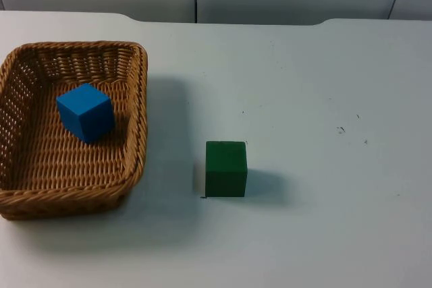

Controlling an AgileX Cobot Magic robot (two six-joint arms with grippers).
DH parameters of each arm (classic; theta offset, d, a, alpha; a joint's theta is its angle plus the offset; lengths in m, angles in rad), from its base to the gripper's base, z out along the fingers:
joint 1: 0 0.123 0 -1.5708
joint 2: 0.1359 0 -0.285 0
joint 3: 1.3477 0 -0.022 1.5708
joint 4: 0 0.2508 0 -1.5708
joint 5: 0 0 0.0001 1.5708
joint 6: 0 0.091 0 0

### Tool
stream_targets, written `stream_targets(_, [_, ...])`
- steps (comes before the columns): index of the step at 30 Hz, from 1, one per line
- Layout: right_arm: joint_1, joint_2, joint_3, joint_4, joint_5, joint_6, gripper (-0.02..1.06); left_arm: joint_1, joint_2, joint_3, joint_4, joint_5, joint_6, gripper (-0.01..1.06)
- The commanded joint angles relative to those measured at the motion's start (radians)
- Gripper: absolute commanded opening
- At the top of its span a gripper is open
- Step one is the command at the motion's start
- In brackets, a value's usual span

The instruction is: Pick up the basket with the left hand and place the blue cube into the basket with the right hand.

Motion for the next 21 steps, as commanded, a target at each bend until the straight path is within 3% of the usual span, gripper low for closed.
stream_targets(1, [-0.087,-0.005,0.011,-0.007,-0.010,-0.004,1.01,-0.002,-0.005,0.008,-0.010,-0.008,0.018,1.05])
stream_targets(21, [-0.222,-0.005,0.011,-0.005,-0.010,-0.004,1.01,-0.002,-0.005,0.008,-0.010,-0.008,0.018,1.05])
